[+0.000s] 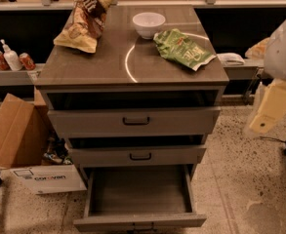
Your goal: Close bottom drawer
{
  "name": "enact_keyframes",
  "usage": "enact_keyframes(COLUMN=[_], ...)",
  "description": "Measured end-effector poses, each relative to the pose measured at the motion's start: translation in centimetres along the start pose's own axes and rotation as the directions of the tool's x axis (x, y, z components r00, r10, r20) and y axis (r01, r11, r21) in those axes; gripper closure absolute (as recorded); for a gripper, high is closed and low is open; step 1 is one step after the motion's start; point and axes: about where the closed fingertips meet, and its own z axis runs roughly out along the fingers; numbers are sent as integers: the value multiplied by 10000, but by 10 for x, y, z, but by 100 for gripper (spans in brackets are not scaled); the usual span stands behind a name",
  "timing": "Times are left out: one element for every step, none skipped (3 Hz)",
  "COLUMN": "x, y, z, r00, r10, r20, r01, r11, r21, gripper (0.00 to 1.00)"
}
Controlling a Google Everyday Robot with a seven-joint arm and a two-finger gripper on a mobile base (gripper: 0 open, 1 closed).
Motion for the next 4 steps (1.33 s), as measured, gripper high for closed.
enact_keyframes(x=[16,17,17,8], y=[12,13,13,33], z=[49,51,51,95], r00=[9986,9987,9987,9998], r10=[517,510,510,130], r20=[67,42,42,150], r01=[-514,-508,-508,-112], r11=[9975,9976,9976,9938], r21=[-480,-476,-476,-1109], gripper=[0,0,0,0])
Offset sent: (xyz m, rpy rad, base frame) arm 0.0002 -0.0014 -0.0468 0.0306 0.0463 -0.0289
